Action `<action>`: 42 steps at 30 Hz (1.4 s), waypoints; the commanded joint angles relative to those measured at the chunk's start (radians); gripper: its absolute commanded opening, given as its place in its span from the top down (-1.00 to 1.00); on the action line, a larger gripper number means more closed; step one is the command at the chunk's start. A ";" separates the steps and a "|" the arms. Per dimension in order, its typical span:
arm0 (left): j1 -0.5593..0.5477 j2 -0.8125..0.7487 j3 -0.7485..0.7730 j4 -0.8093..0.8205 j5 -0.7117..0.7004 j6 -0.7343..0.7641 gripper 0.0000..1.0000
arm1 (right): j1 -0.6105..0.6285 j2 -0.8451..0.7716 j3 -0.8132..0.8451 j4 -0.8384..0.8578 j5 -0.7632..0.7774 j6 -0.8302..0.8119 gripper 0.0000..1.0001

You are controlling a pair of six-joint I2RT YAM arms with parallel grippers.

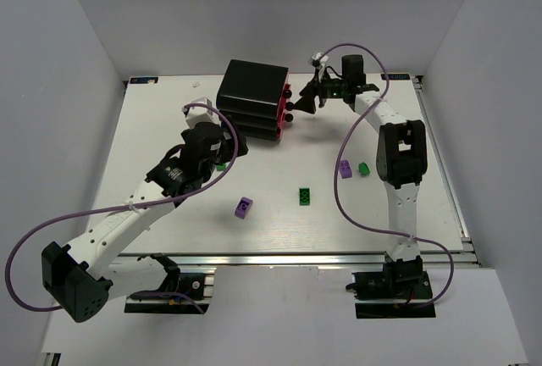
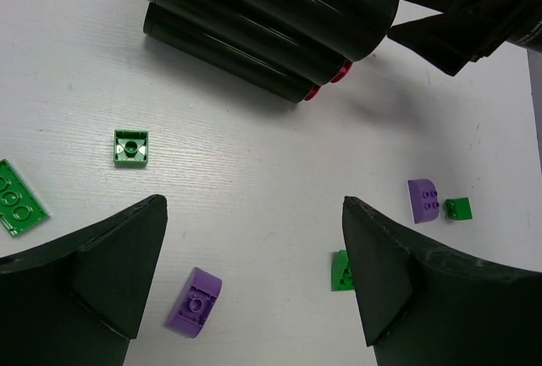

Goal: Sort the legos into containers by color

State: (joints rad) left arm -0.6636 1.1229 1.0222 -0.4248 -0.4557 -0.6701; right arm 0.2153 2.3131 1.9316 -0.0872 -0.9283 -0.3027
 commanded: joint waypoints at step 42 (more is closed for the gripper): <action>0.004 -0.018 -0.080 0.009 0.029 -0.094 -0.89 | -0.002 -0.023 -0.112 0.043 -0.061 -0.272 0.56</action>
State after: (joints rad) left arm -0.6636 1.1362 0.9707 -0.4240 -0.4431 -0.7231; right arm 0.2459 2.3505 1.8641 0.0074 -0.9657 -0.5007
